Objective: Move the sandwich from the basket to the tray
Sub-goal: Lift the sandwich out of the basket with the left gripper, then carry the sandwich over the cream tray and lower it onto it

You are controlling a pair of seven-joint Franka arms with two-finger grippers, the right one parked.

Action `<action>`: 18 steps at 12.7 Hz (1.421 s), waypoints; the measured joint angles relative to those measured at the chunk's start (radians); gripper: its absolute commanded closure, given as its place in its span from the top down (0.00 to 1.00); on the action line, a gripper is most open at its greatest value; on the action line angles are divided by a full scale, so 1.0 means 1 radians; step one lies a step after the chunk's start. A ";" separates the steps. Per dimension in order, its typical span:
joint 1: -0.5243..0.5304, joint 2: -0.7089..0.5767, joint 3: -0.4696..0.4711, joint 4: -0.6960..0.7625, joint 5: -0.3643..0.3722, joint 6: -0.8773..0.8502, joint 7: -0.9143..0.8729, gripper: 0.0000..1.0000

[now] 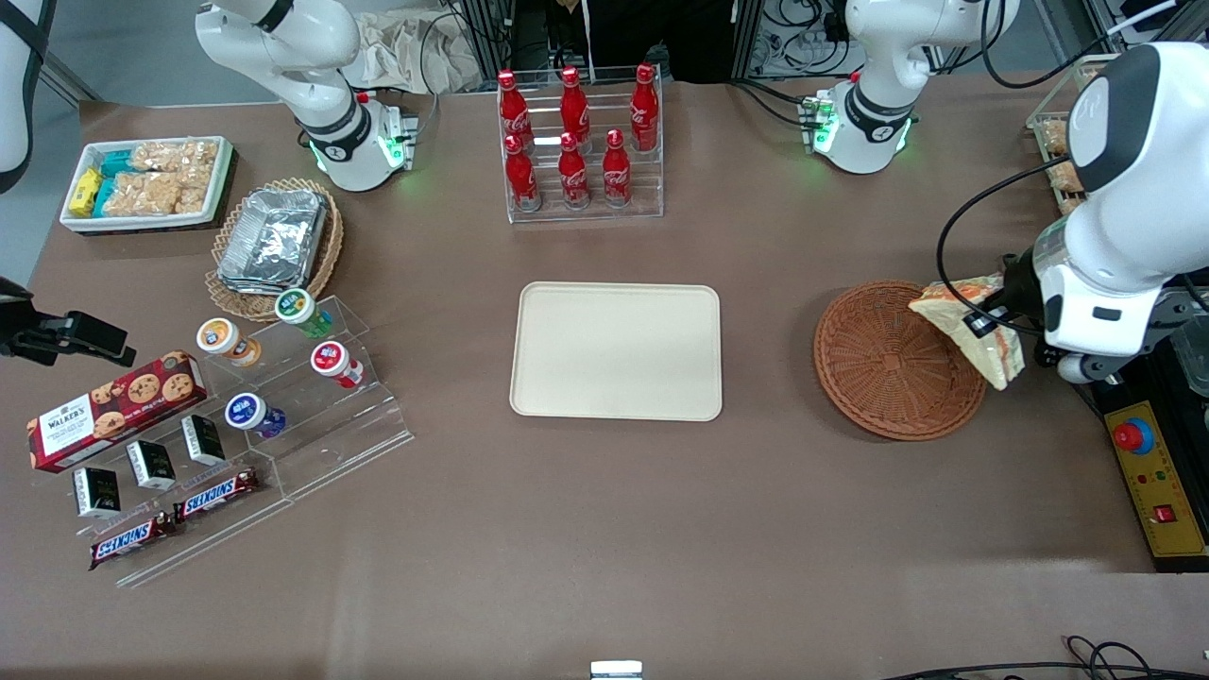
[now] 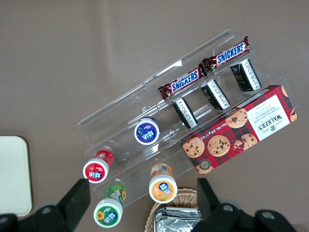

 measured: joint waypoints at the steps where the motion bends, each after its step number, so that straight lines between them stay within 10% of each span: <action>1: -0.004 0.014 -0.024 0.000 0.000 -0.001 0.006 0.10; 16: -0.394 0.501 -0.166 0.009 0.088 0.308 0.006 0.15; 17: -0.396 0.524 -0.166 0.011 0.100 0.325 0.006 0.22; 18: -0.397 0.539 -0.166 0.014 0.117 0.333 0.006 0.59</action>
